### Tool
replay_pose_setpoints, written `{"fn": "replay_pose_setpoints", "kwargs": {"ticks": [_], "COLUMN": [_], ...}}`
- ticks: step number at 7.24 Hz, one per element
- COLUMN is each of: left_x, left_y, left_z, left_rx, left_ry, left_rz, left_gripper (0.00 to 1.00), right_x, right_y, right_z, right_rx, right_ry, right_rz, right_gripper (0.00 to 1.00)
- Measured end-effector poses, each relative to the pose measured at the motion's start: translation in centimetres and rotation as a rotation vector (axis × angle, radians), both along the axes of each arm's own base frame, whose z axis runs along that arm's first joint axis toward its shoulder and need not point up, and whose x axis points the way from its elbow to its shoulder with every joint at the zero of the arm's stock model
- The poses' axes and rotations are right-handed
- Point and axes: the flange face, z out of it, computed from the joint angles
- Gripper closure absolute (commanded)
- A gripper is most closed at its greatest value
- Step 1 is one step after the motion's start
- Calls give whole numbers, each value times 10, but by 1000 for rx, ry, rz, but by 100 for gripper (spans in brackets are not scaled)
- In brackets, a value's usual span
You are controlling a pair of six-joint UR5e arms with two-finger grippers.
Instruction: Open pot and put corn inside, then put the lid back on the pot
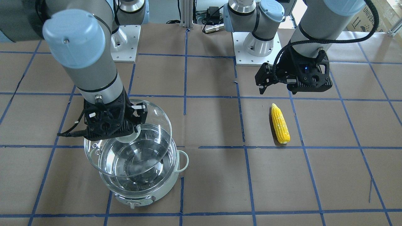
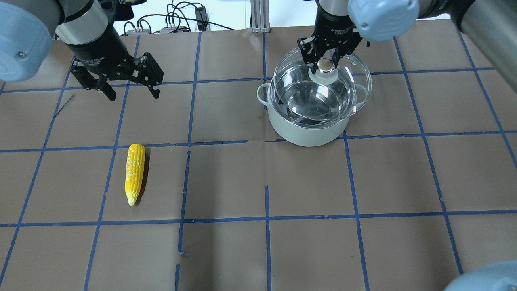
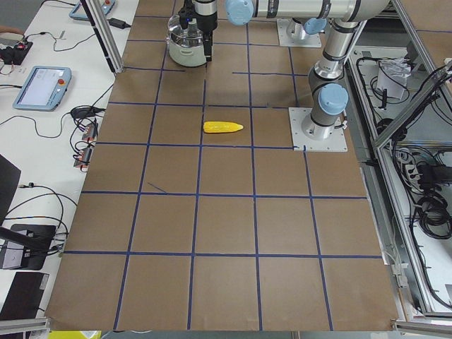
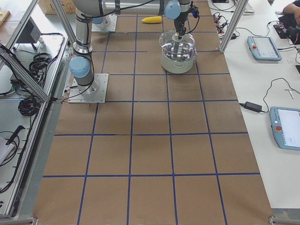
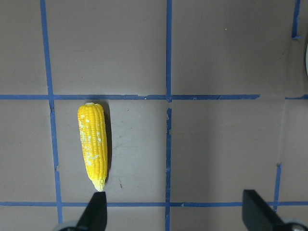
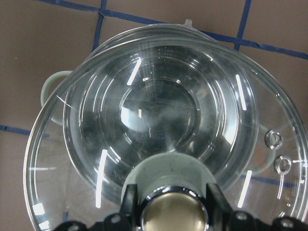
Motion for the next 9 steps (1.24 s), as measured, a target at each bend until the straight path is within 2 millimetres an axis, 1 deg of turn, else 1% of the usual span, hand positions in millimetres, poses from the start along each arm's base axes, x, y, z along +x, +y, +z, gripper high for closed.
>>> {"fn": "replay_pose_setpoints", "kwargs": {"ticks": [1, 2, 3, 4, 5, 6, 7, 8, 9], "left_x": [11, 28, 47, 69, 96, 119, 132, 136, 136], "left_y": [-1, -4, -7, -9, -6, 1, 7, 12, 15], "left_z": [-15, -39, -68, -101, -142, -182, -217, -243, -262], "left_rx": [30, 64, 75, 68, 71, 66, 55, 60, 76], "left_ry": [3, 9, 16, 22, 30, 35, 36, 48, 69], "left_rz": [-6, -13, -27, -48, -51, -50, -55, -56, -56], "left_gripper": [0, 0, 0, 0, 0, 0, 0, 0, 0], "right_x": [-8, -22, -38, -52, -62, -67, -71, -73, -74], "right_y": [17, 39, 64, 87, 104, 117, 123, 124, 125], "right_z": [24, 45, 60, 63, 56, 52, 51, 50, 50], "right_rx": [11, 14, 14, 18, 32, 39, 41, 42, 42], "right_ry": [3, 4, 4, 3, 2, 2, 0, -4, -5], "right_rz": [1, -4, -20, -37, -52, -60, -66, -74, -79], "right_gripper": [72, 72, 72, 72, 72, 72, 72, 72, 73]}}
